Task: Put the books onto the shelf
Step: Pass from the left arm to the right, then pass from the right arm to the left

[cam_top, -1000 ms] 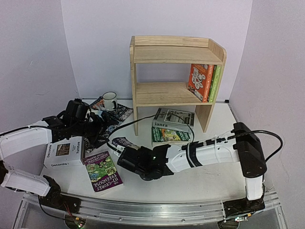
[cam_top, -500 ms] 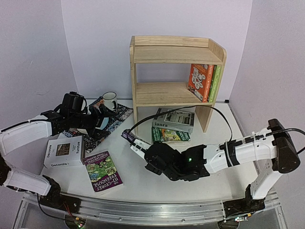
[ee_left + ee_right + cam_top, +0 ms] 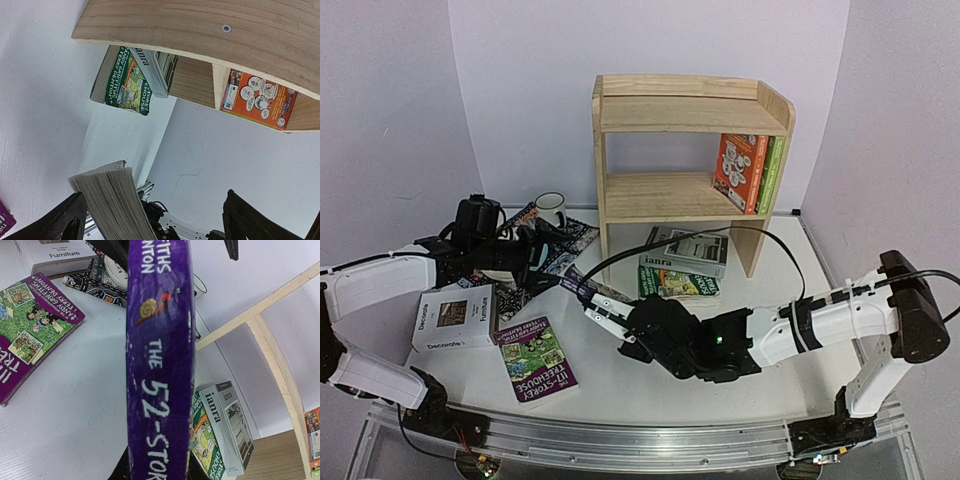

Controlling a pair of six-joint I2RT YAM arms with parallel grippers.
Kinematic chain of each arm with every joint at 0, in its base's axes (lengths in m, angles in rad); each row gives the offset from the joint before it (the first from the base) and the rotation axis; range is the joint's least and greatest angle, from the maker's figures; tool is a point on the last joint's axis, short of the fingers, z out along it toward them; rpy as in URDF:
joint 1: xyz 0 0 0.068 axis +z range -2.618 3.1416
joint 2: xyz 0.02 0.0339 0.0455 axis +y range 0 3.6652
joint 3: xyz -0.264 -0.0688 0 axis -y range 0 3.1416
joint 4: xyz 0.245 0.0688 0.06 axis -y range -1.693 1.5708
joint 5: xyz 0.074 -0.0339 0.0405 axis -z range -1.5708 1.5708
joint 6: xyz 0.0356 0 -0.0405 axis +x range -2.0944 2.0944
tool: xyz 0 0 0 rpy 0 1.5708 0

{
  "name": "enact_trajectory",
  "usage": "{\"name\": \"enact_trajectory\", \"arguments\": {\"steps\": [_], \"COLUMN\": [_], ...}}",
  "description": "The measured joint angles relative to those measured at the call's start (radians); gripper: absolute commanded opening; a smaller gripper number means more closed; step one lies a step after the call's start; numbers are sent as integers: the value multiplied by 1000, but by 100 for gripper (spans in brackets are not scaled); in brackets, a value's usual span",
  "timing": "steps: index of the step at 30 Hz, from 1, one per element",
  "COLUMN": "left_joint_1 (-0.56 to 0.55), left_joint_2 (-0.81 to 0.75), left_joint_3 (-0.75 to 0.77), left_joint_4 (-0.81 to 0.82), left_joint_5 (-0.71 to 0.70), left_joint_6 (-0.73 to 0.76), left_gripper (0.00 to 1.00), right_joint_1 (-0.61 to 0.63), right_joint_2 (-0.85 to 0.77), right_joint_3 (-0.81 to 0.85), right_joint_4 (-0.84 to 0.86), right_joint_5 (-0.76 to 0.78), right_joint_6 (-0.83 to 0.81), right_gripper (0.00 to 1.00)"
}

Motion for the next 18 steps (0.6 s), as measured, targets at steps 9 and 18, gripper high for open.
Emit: {"name": "enact_trajectory", "arguments": {"steps": [9,18], "left_joint_1": [0,1], "left_joint_2": [0,-8], "left_joint_3": [-36,-36], "left_joint_4": [6,-13], "left_joint_5": [-8,-45], "left_joint_6": [-41,-42], "left_gripper": [92,92], "right_joint_1": [0,0], "right_joint_2": [13,36], "right_joint_3": [6,40], "right_joint_4": [14,22], "right_joint_5": [16,54], "right_joint_6": [-88,-171], "right_gripper": [0,0]}}
